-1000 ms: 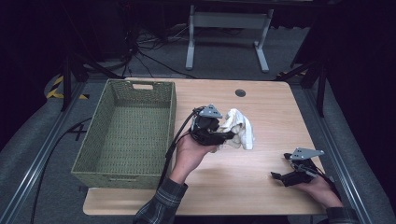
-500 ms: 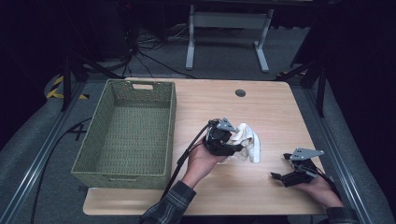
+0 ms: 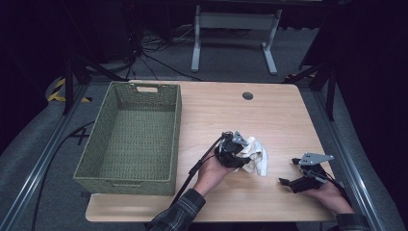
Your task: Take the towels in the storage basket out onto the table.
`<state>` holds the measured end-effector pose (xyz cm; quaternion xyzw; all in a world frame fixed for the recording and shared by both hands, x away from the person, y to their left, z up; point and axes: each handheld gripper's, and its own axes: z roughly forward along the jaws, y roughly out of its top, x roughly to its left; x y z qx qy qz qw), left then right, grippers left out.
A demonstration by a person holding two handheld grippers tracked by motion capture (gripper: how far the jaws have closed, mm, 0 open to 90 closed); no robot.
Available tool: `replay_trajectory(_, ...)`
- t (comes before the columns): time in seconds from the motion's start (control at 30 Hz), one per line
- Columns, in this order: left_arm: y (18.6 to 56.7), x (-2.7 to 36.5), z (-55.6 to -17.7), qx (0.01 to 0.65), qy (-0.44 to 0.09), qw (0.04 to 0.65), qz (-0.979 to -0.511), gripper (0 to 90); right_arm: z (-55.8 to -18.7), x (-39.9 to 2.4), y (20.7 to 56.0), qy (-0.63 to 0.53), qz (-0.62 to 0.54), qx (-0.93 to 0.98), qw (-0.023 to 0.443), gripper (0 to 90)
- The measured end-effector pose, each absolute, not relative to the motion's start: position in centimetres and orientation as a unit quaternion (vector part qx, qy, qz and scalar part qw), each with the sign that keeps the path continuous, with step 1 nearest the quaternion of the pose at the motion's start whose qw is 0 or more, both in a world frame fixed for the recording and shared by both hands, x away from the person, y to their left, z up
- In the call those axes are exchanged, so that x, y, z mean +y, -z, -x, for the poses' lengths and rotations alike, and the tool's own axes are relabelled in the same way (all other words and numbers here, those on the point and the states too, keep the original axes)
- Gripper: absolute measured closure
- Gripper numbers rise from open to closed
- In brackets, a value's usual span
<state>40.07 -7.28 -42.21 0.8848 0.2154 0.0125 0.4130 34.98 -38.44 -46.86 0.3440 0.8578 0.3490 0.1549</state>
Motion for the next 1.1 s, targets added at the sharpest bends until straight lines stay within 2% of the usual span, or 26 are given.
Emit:
replay_trajectory(0.33,44.2,-8.3,-40.1,0.217,-0.006,0.392,-0.894,69.9,-35.0,-38.4,46.9,-0.349,-0.342,0.859,0.154,0.2)
replay_trajectory(0.63,45.4,-9.0,-40.0,0.218,-0.011,0.382,-0.898,65.5,-35.0,-38.4,46.9,-0.349,-0.342,0.859,0.153,0.1)
replay_trajectory(0.73,45.4,-9.0,-39.9,0.223,-0.009,0.382,-0.897,60.5,-35.0,-38.4,46.9,-0.35,-0.342,0.859,0.153,0.1)
replay_trajectory(0.93,44.9,-8.7,-39.9,0.218,-0.011,0.394,-0.893,45.0,-34.9,-38.4,46.9,-0.35,-0.341,0.859,0.152,0.2)
replay_trajectory(1.1,43.8,-8.1,-39.7,0.217,-0.011,0.411,-0.885,40.3,-34.9,-38.4,46.9,-0.35,-0.341,0.859,0.152,0.2)
